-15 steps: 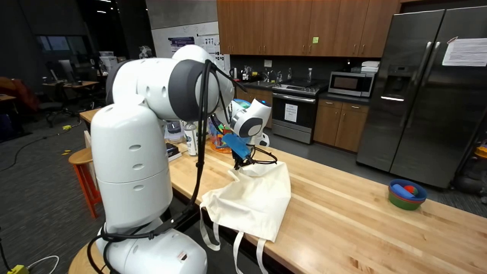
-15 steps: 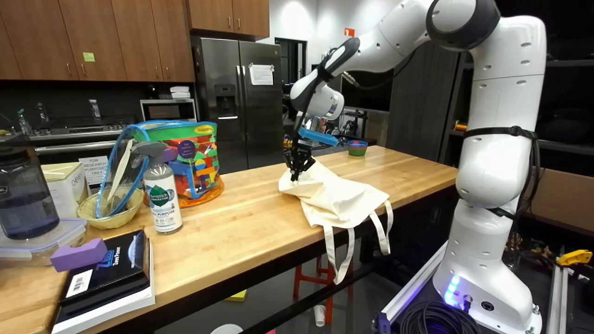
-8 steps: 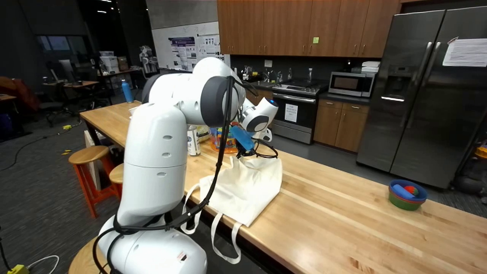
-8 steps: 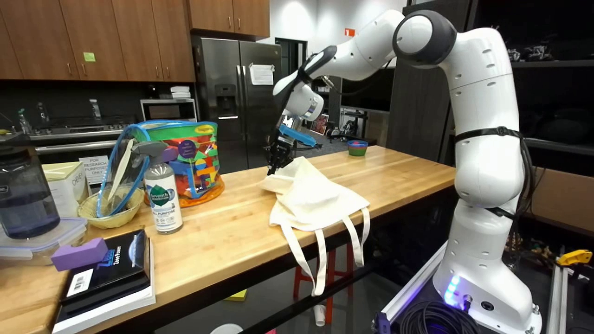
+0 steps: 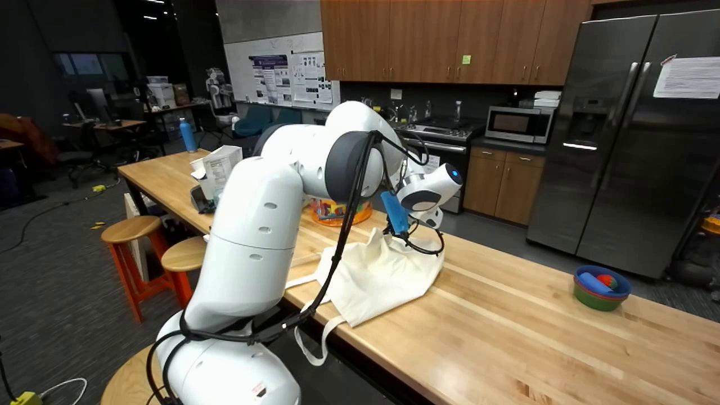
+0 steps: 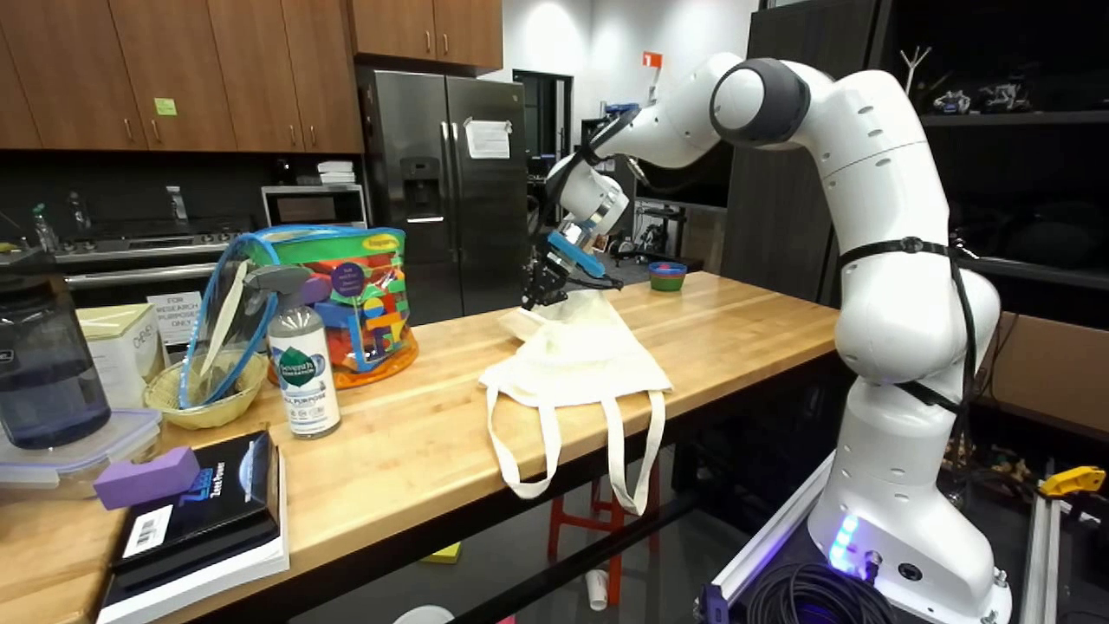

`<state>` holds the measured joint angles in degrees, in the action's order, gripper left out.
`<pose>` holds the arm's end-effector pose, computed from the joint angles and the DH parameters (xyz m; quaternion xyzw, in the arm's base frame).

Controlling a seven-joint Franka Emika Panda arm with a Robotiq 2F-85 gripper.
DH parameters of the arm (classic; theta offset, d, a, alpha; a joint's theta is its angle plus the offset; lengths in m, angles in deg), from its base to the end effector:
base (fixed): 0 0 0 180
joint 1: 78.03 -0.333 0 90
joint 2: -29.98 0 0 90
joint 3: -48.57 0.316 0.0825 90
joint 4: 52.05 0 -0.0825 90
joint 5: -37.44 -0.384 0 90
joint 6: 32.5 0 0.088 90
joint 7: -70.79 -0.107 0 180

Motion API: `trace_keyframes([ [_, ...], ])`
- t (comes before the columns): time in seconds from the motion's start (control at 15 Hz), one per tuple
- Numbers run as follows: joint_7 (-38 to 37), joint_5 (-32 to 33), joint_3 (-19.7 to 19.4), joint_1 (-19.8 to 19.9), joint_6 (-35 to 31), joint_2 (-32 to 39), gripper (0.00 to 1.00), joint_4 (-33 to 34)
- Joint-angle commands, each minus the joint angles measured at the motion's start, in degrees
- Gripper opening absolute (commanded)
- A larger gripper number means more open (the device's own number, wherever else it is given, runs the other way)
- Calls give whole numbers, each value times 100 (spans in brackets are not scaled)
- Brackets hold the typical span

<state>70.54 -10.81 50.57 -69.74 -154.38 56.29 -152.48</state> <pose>0.6581 -0.0413 0.3146 -0.8941 0.2831 0.0215 0.3464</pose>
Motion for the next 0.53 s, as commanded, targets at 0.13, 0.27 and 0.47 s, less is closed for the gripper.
trace_keyframes([
  [0.13,200,-895,-502,498,-175,-313,1,-691],
  [0.27,235,-1074,-725,612,-300,-450,1,-1015],
  [0.47,274,-1223,-1029,718,-534,-715,1,-1541],
])
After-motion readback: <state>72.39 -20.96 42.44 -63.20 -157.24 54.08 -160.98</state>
